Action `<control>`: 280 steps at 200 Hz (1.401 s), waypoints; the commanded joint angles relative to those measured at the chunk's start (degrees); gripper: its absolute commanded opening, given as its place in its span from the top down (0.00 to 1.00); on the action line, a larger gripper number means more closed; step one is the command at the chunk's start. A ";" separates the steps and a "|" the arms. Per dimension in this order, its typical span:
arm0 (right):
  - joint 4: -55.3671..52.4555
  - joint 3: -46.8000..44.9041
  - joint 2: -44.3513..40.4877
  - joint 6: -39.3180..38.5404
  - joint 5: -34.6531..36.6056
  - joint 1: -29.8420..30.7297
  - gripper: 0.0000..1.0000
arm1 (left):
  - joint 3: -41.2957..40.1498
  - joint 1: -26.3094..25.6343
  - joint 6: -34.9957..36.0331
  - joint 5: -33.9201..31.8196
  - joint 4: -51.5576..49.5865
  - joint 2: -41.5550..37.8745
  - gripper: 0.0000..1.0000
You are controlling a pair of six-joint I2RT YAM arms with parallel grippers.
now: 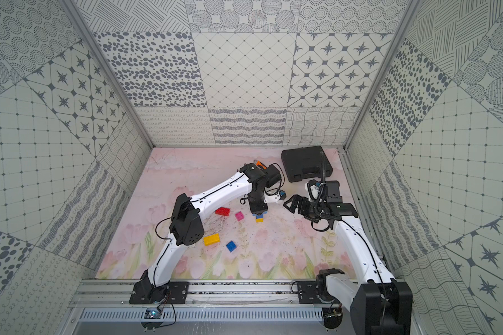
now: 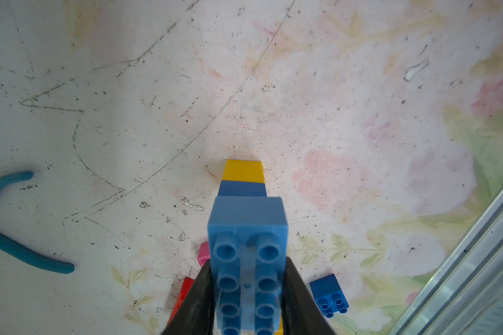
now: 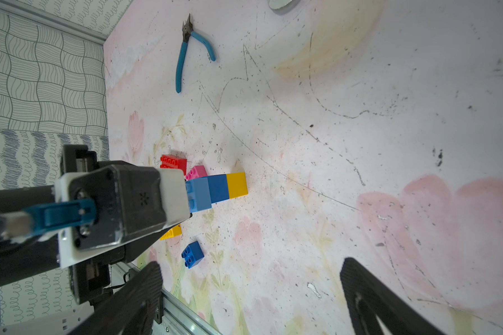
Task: Assemble a spoon with lego
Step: Assemble the lego brick with the lego brick.
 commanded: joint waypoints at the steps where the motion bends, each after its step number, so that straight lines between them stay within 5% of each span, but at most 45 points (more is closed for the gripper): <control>1: 1.32 -0.44 -0.71 -1.34 0.33 -0.21 0.02 | 0.90 -0.16 0.14 1.44 -1.78 1.01 0.82; 170: 1.47 -0.08 -0.71 -1.12 0.50 -0.21 0.02 | -6.92 0.15 -0.74 0.85 0.36 -2.28 0.82; 280: 1.62 -0.48 -0.71 -1.10 0.32 -0.18 0.02 | -0.58 0.98 0.79 0.34 -0.75 1.22 0.82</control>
